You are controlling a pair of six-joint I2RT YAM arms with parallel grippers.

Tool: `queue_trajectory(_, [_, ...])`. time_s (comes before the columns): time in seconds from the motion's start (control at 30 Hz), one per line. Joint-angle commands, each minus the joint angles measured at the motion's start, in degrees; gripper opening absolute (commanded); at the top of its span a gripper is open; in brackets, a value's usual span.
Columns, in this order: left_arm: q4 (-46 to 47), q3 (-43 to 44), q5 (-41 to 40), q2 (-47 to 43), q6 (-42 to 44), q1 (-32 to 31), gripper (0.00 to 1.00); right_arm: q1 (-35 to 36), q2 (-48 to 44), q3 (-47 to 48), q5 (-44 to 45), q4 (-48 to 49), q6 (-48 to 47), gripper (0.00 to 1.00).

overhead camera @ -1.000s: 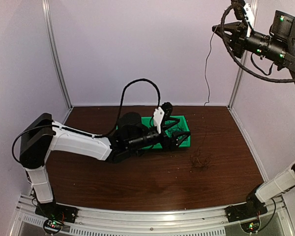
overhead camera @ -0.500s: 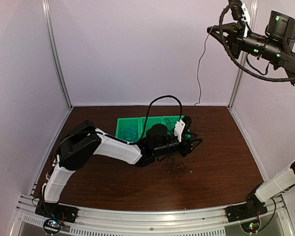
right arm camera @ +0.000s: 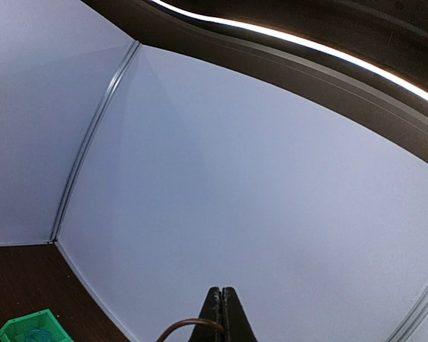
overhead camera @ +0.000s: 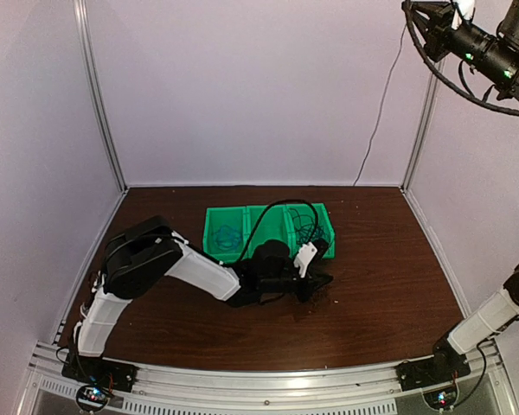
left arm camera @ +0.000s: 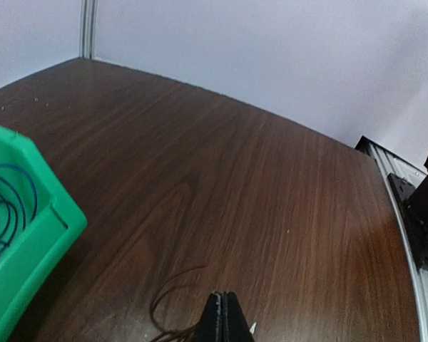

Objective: Untangle the cables

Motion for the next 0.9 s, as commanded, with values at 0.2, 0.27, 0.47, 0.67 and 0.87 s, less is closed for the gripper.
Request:
queue_trajectory(0.2, [-6.33, -15.26, -3.78, -12.09, 3.38, 3.90, 0.00, -1.63, 1.02, 4.91, 18.20, 7.44, -4.02, 0.00])
queue_trajectory(0.27, [-7.37, -18.50, -5.07, -15.14, 3.82, 4.47, 0.00, -1.86, 0.66, 4.06, 19.85, 8.20, -4.44, 0.00])
queue_trajectory(0.47, [-13.09, -28.16, -11.46, -25.42, 5.66, 5.44, 0.00, -4.29, -0.12, 1.66, 24.12, 10.54, -5.59, 0.00])
queue_trajectory(0.67, [-15.00, -36.21, -14.28, -38.98, 6.27, 5.44, 0.00, -9.43, -10.37, -29.76, 22.25, 10.83, -7.20, 0.00])
queue_trajectory(0.87, [-25.81, -32.86, -21.32, -39.85, 5.18, 5.45, 0.00, -19.03, -22.02, -64.98, 13.24, 8.85, -5.77, 0.00])
